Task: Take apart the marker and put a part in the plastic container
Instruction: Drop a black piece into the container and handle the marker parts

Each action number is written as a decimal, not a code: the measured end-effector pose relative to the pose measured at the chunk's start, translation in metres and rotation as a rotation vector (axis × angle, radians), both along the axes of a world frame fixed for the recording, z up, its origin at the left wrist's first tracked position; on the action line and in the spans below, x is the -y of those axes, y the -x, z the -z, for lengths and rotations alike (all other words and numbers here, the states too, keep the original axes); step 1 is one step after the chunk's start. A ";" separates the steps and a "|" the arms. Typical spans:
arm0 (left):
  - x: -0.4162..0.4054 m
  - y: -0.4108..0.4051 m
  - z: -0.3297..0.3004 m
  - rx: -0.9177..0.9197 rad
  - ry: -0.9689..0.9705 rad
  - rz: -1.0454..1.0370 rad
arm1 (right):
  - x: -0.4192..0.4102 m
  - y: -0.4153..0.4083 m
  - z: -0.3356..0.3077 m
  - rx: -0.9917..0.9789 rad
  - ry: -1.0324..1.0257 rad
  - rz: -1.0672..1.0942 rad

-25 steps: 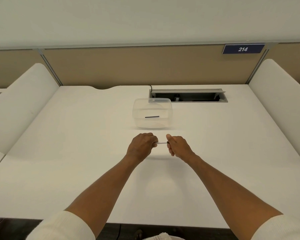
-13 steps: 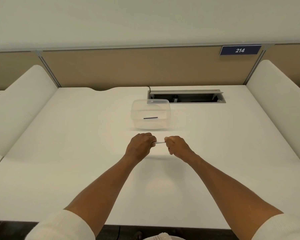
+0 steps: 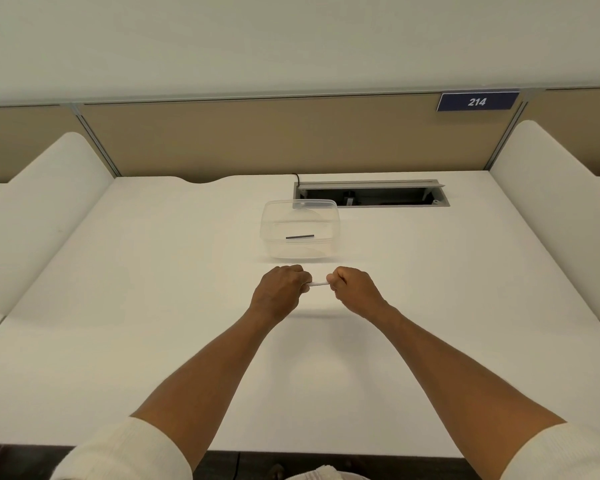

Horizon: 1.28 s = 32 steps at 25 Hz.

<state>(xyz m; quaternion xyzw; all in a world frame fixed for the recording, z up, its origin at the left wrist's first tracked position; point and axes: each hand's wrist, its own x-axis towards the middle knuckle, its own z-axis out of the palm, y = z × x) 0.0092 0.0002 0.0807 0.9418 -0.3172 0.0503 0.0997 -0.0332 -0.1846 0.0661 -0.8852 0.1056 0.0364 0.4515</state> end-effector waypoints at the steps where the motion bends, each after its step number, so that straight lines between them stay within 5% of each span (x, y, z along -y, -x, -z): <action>1: 0.000 0.000 0.000 -0.001 0.003 0.000 | -0.001 0.000 -0.001 -0.014 0.042 -0.003; 8: -0.001 0.001 -0.003 0.021 0.003 0.022 | -0.010 0.000 -0.005 -0.190 -0.216 0.102; 15: -0.007 0.001 -0.001 0.007 -0.031 0.013 | 0.001 0.007 0.005 0.031 -0.114 -0.040; 23: 0.001 0.000 0.000 0.001 -0.026 0.056 | 0.000 0.006 0.009 0.067 0.123 -0.029; 32: 0.002 -0.007 0.006 0.100 -0.050 0.145 | -0.001 0.005 0.013 -0.003 -0.007 -0.115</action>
